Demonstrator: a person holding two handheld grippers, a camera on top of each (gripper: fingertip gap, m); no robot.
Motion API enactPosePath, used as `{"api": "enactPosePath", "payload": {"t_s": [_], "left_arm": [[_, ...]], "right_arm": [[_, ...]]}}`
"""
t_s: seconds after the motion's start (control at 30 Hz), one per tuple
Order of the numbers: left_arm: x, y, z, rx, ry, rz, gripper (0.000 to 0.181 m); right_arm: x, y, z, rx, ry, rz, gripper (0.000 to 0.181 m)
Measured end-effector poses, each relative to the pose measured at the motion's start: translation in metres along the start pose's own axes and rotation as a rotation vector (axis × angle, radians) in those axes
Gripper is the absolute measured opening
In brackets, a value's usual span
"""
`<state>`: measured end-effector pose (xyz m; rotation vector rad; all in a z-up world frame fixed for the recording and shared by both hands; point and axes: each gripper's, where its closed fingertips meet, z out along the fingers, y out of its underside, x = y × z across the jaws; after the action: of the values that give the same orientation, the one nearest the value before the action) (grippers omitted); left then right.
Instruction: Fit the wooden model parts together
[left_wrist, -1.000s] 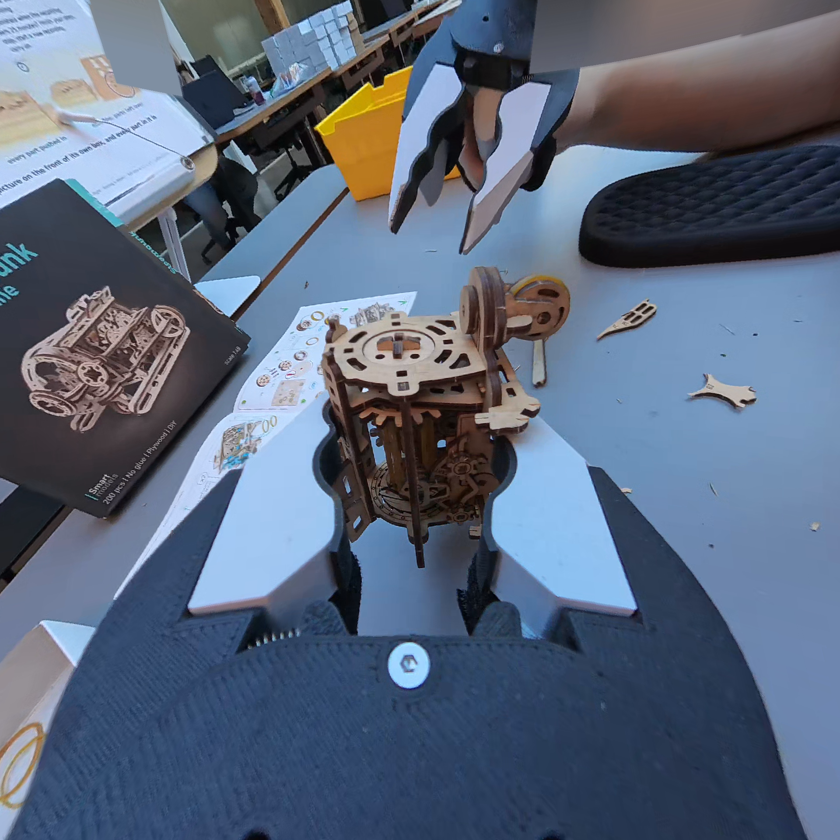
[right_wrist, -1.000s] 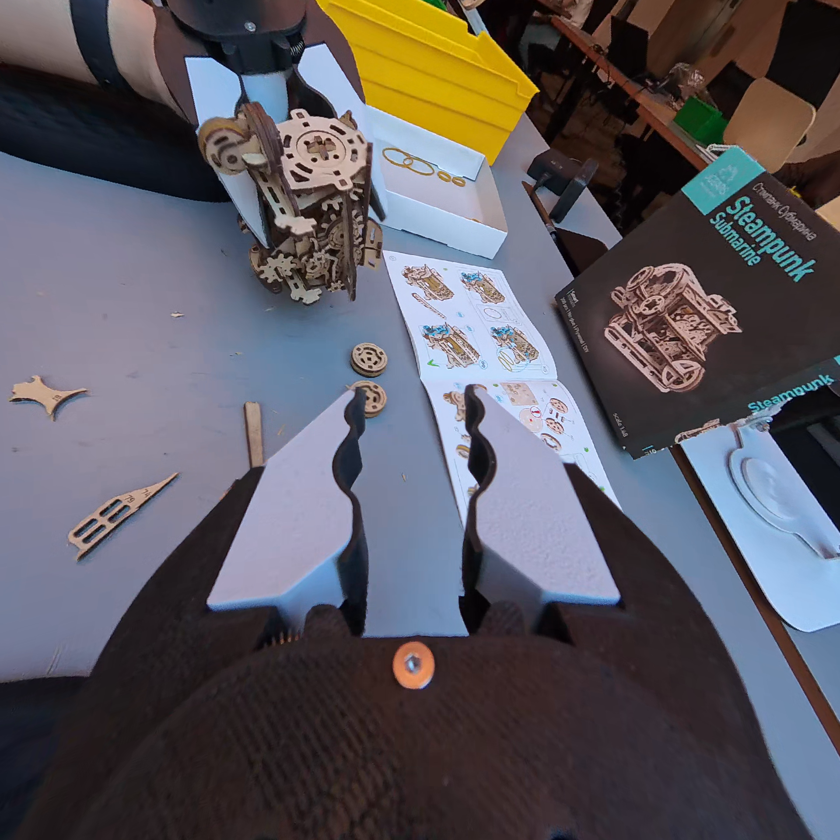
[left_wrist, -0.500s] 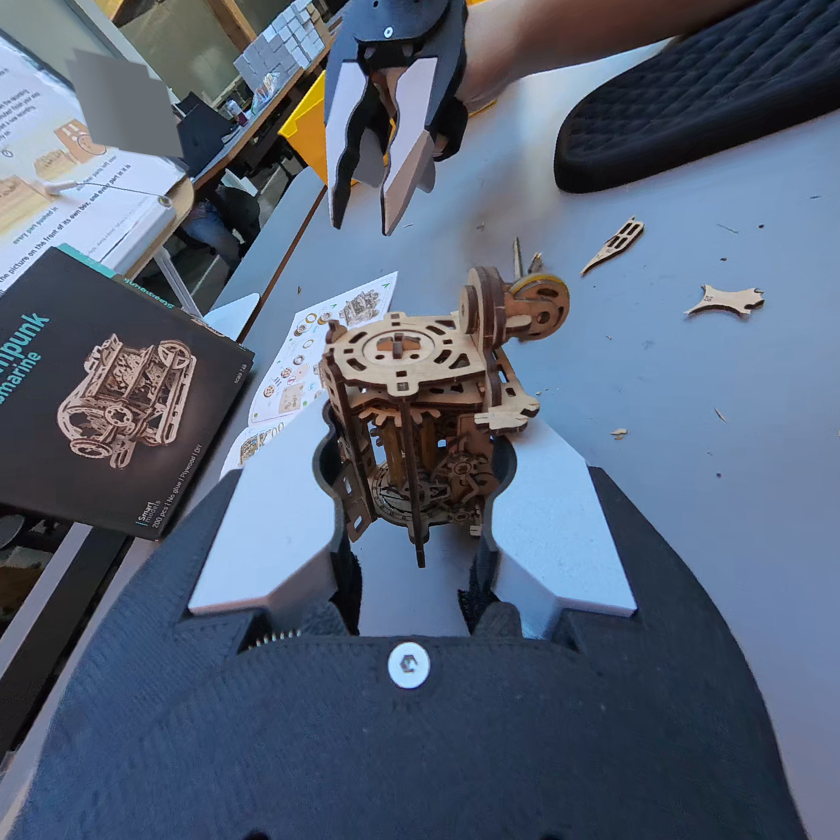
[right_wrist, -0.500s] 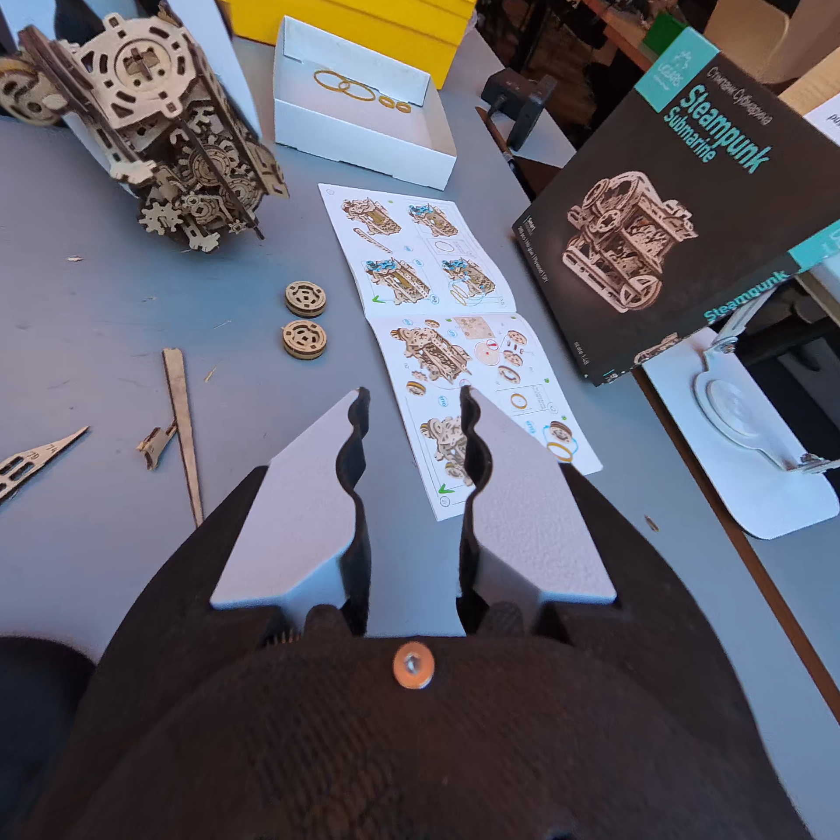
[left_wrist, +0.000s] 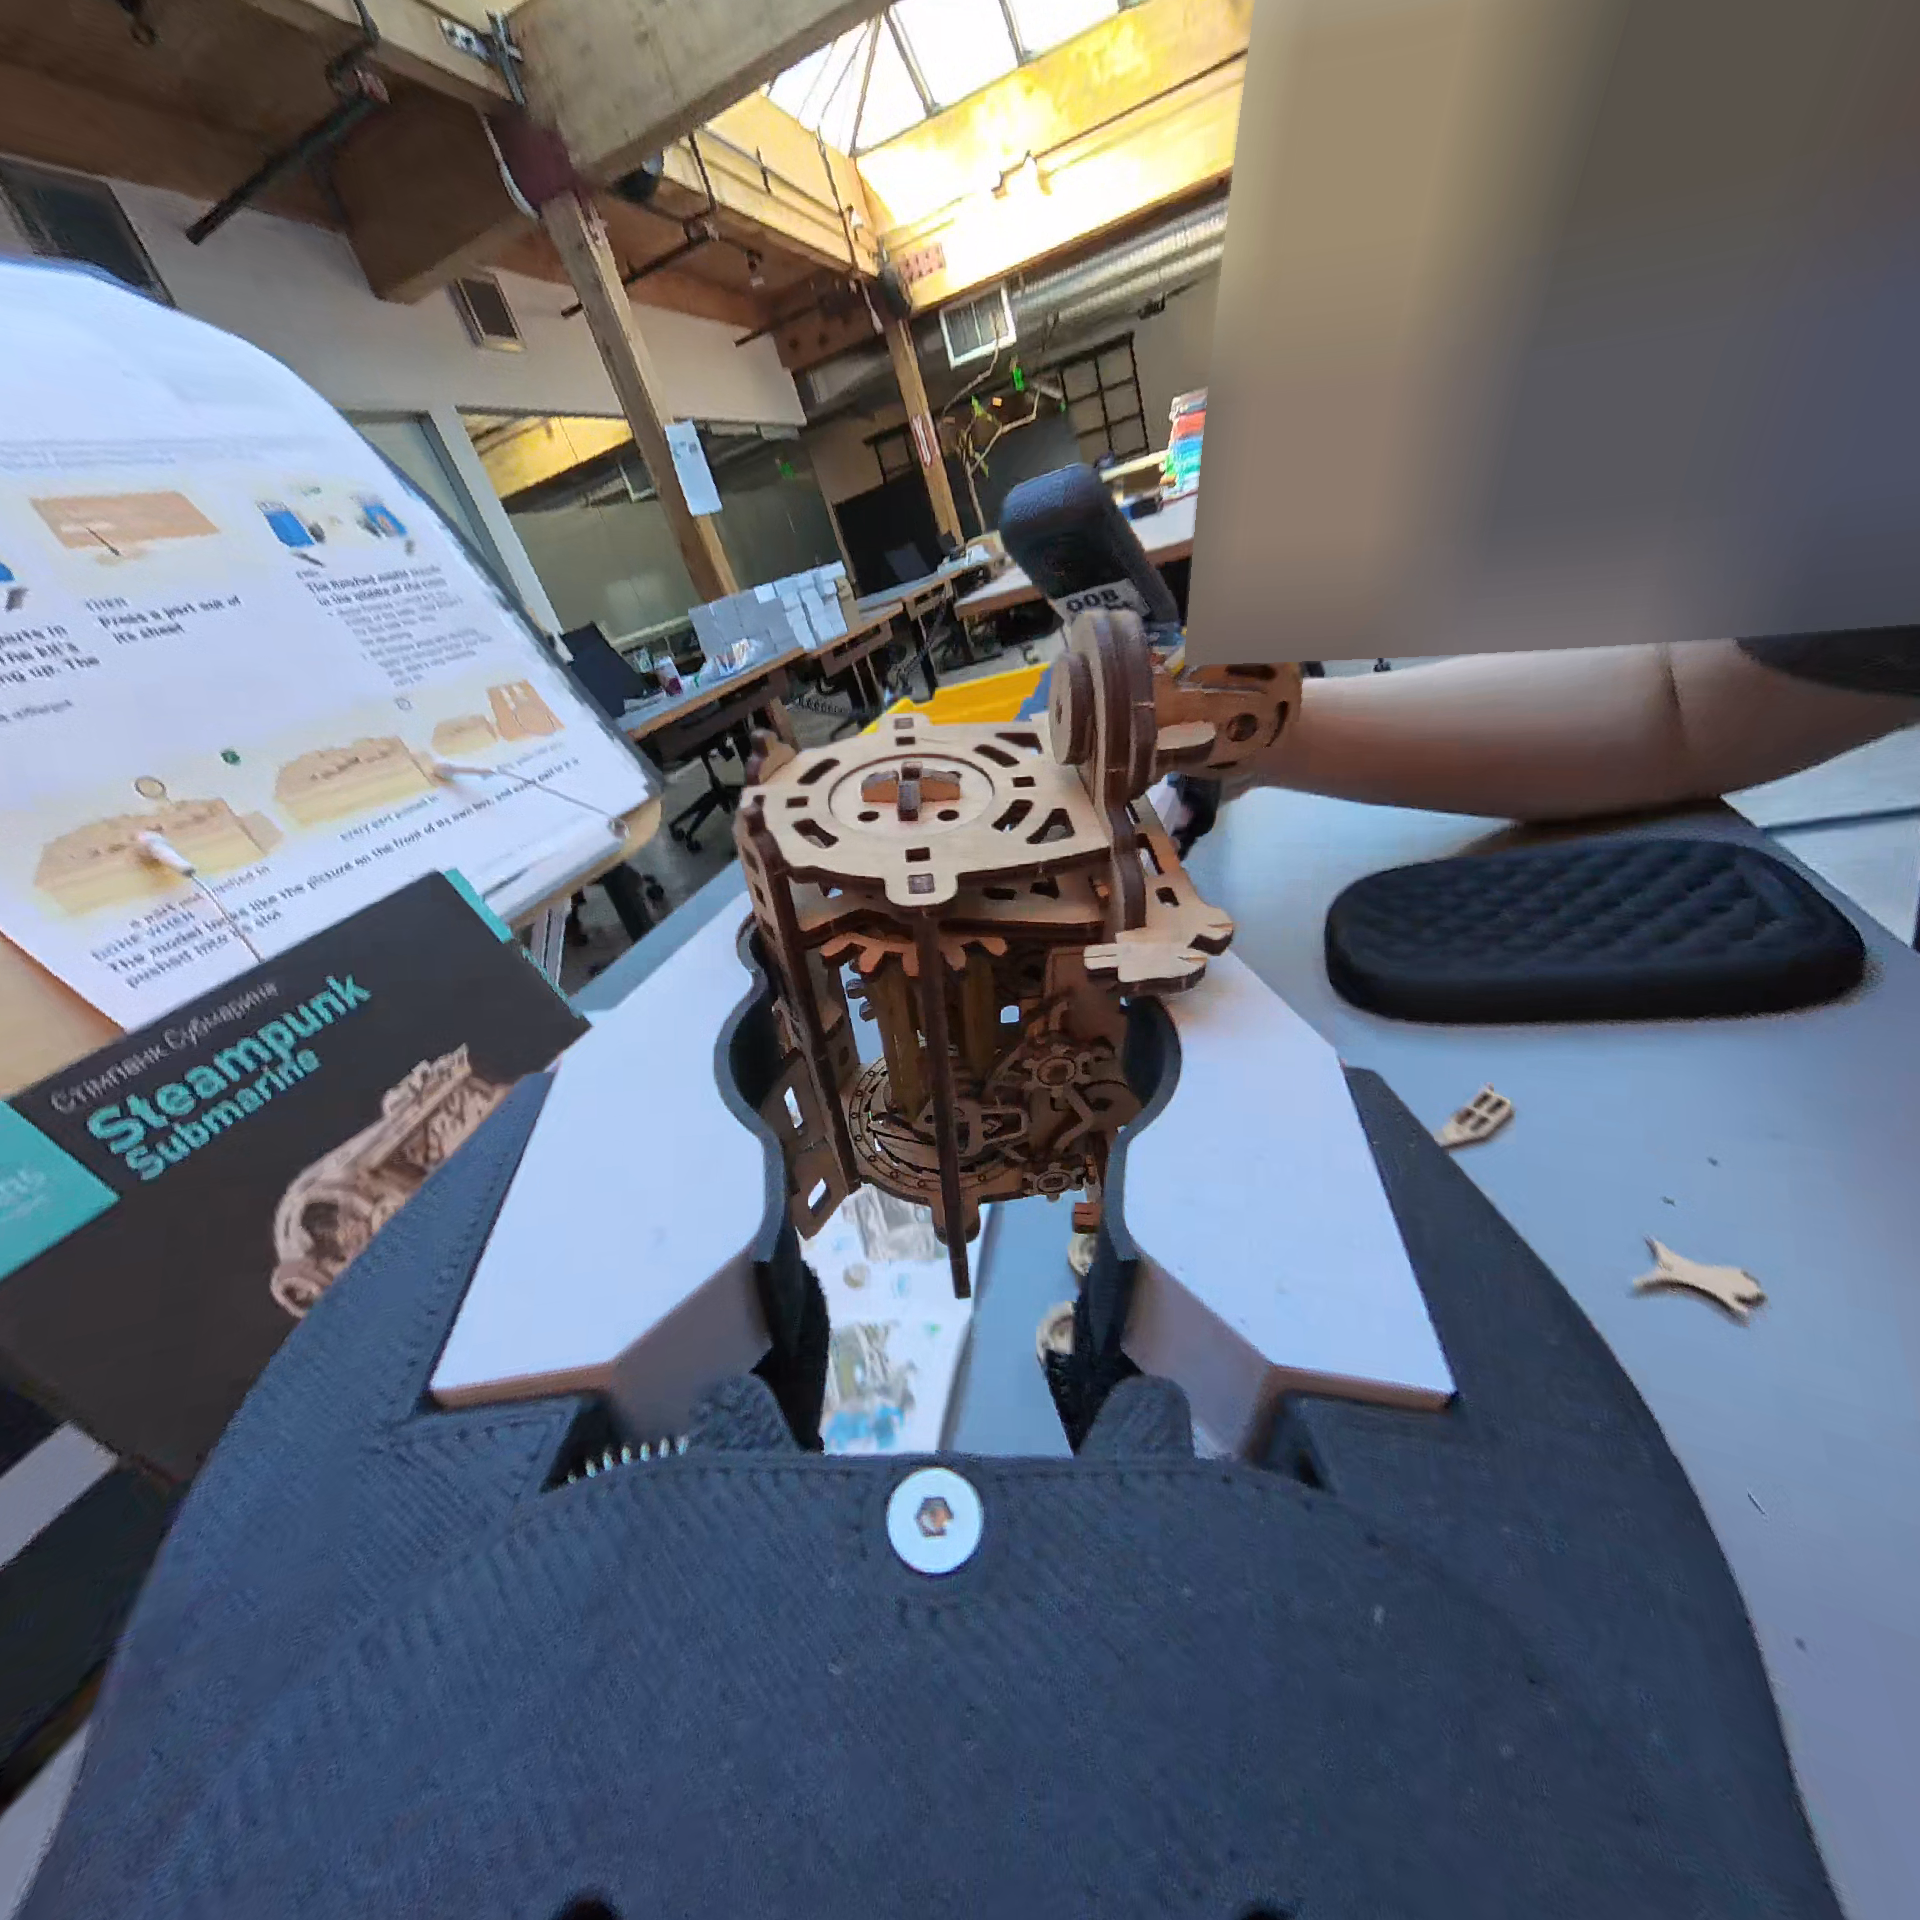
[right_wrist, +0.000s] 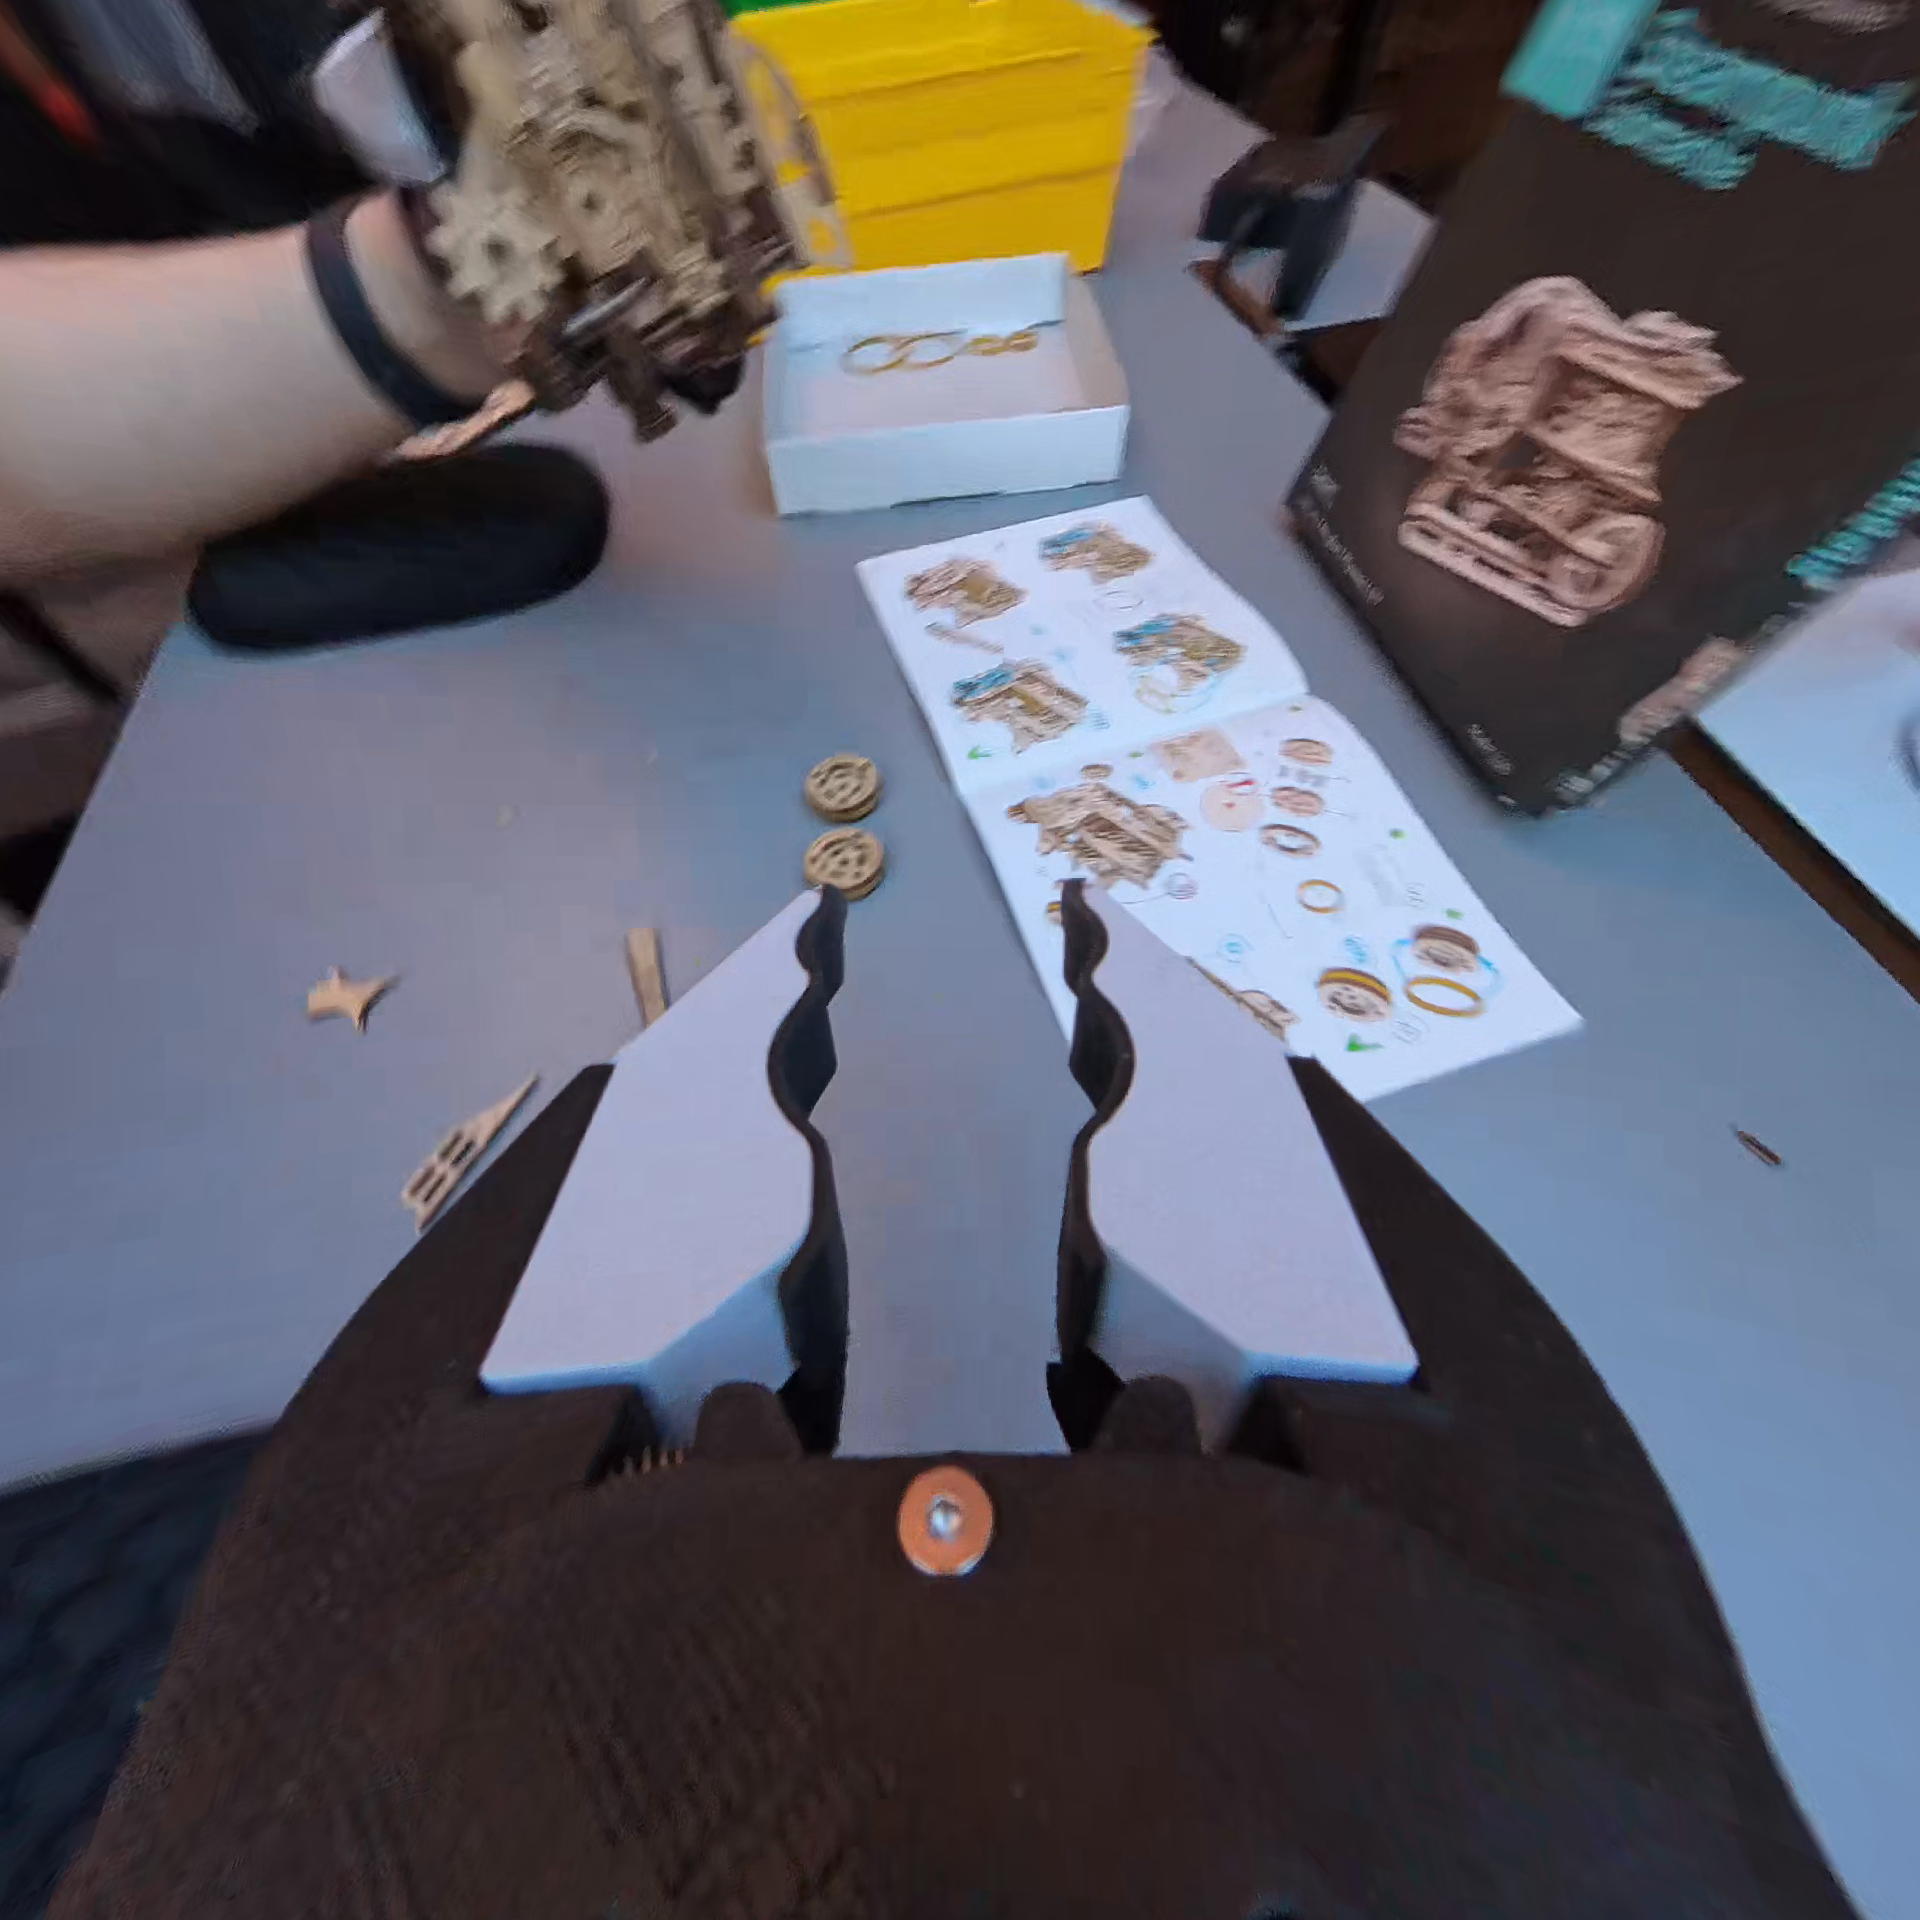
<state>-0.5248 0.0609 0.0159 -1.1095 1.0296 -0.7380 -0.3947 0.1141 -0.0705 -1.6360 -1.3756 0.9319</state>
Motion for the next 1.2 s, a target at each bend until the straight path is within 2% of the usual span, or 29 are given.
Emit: {"api": "enactPosePath", "payload": {"t_s": [0.07, 0.13, 0.2, 0.27, 0.33, 0.4, 0.5, 0.53, 0.6, 0.77, 0.9, 1.2], "left_arm": [[-0.005, -0.015, 0.011, 0.057, 0.048, 0.020, 0.064], [-0.005, -0.025, 0.020, 0.105, 0.122, 0.027, 0.064], [-0.010, -0.034, 0.030, 0.165, 0.174, 0.015, 0.064], [-0.017, -0.042, 0.038, 0.208, 0.207, 0.004, 0.064], [-0.023, -0.046, 0.043, 0.232, 0.234, 0.004, 0.064], [-0.023, -0.049, 0.044, 0.263, 0.260, -0.009, 0.064], [-0.011, -0.039, 0.037, 0.251, 0.328, -0.044, 0.064], [-0.008, -0.032, 0.034, 0.241, 0.338, -0.040, 0.064], [-0.006, -0.023, 0.030, 0.253, 0.339, -0.038, 0.064], [-0.007, -0.023, 0.031, 0.336, 0.362, -0.093, 0.064], [-0.001, -0.022, 0.031, 0.321, 0.387, -0.079, 0.064], [0.002, -0.025, 0.027, 0.324, 0.399, -0.057, 0.064]], "right_arm": [[0.026, -0.013, -0.018, -0.063, 0.173, 0.221, 0.049], [0.025, -0.005, -0.037, -0.275, 0.280, 0.385, 0.053], [0.018, 0.007, -0.058, -0.498, 0.408, 0.376, 0.057], [0.014, 0.008, -0.072, -0.693, 0.511, 0.269, 0.060], [-0.002, 0.003, -0.066, -0.785, 0.487, 0.254, 0.055], [-0.016, 0.010, -0.061, -0.885, 0.464, 0.236, 0.052], [-0.016, 0.044, -0.065, -1.027, 0.530, 0.234, 0.051], [-0.021, 0.058, -0.070, -1.150, 0.499, 0.241, 0.053], [-0.026, 0.076, -0.072, -1.260, 0.474, 0.240, 0.050], [-0.035, 0.074, -0.049, -1.264, 0.426, 0.142, 0.050], [-0.042, 0.082, -0.052, -1.320, 0.391, 0.112, 0.050], [-0.042, 0.080, -0.054, -1.320, 0.415, 0.117, 0.048]]}}
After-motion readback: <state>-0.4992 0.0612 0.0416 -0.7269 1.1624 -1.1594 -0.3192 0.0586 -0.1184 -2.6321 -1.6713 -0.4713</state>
